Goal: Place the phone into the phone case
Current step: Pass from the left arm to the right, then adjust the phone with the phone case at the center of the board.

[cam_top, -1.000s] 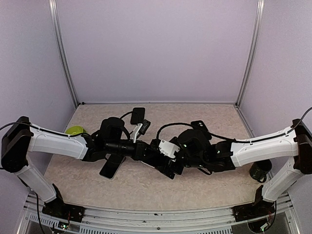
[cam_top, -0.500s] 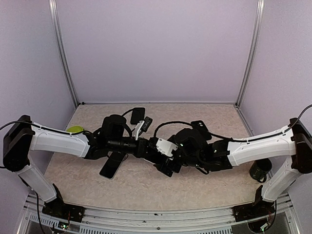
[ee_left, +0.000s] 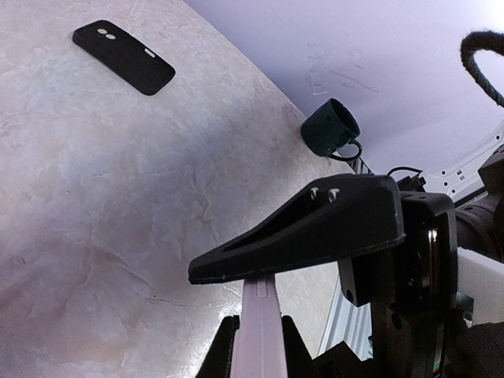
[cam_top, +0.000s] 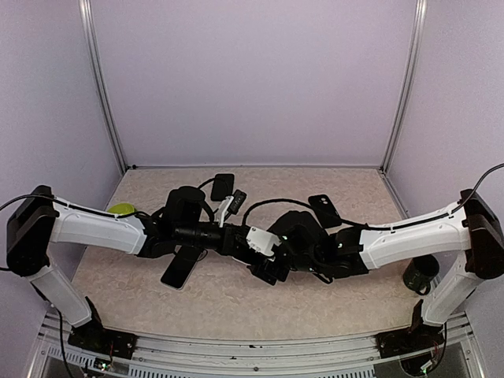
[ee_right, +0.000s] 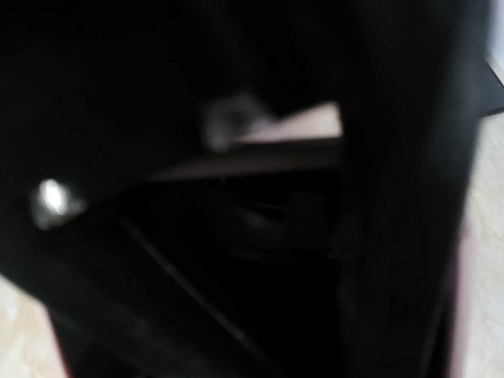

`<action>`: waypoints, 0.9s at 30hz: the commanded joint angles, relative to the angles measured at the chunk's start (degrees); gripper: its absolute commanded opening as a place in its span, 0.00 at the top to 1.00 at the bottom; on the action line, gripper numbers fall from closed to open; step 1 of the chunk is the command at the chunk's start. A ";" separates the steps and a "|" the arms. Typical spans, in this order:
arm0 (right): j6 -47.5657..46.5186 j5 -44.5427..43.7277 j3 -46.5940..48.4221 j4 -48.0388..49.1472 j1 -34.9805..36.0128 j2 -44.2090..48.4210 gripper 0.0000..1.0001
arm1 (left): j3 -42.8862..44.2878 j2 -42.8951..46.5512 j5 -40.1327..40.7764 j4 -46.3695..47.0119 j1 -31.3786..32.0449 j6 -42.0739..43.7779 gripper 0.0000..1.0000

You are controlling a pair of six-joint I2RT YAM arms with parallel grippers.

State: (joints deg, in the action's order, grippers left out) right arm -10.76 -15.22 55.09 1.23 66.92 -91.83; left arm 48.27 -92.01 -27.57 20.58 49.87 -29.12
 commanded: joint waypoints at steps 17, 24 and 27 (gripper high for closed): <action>2.75 -1.79 0.88 -0.56 0.41 0.20 0.19 | -3.37 6.54 -1.79 6.48 -4.79 -2.70 0.55; 3.32 -2.35 1.13 -0.61 0.02 0.08 0.20 | -5.77 8.97 2.05 5.98 -6.78 -3.67 0.52; 4.23 -2.82 1.35 -0.84 -0.58 -0.22 0.20 | -7.23 9.92 5.22 6.14 -7.87 -4.86 0.51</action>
State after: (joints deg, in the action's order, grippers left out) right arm -8.23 -16.40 55.29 -1.04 66.94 -92.12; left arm 43.05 -84.09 -26.74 25.45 43.55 -32.36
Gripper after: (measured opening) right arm 0.806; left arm 0.485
